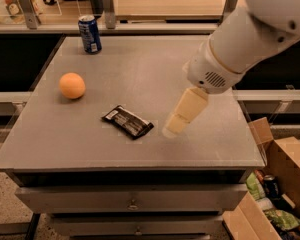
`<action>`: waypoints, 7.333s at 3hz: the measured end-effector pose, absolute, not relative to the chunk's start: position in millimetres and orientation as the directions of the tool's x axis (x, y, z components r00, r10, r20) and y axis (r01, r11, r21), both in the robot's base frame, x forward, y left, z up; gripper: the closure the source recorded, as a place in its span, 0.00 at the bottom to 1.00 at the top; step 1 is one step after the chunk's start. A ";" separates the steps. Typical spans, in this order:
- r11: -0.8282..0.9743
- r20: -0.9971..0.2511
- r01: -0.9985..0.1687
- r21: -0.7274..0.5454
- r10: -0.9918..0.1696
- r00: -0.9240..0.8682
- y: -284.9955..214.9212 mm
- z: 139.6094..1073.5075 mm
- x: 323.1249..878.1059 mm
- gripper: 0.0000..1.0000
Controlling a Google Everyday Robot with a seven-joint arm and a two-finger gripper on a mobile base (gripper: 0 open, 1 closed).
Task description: Move rxbar chocolate near pepsi can
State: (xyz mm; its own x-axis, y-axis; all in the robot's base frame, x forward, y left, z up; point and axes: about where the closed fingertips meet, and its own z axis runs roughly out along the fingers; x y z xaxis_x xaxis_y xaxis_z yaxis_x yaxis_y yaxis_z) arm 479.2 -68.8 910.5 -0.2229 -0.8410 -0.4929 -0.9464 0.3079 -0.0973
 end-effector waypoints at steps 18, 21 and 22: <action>0.257 -0.701 -0.927 -0.274 -0.713 0.009 139.9 886.7 744.8 1.00; 0.351 -0.664 -0.900 -0.257 -0.741 -0.100 111.5 857.3 799.8 0.36; 0.372 -0.658 -0.893 -0.252 -0.743 -0.124 101.2 854.2 808.0 0.13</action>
Offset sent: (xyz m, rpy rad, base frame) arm 0.0320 0.1016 -0.0647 0.1958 0.1447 -0.0510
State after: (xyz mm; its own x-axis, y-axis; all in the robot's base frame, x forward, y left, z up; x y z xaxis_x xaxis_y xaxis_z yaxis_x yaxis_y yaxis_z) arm 808.0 101.2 854.2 -0.1239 -0.7431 -0.6576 -0.8933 0.3720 -0.2520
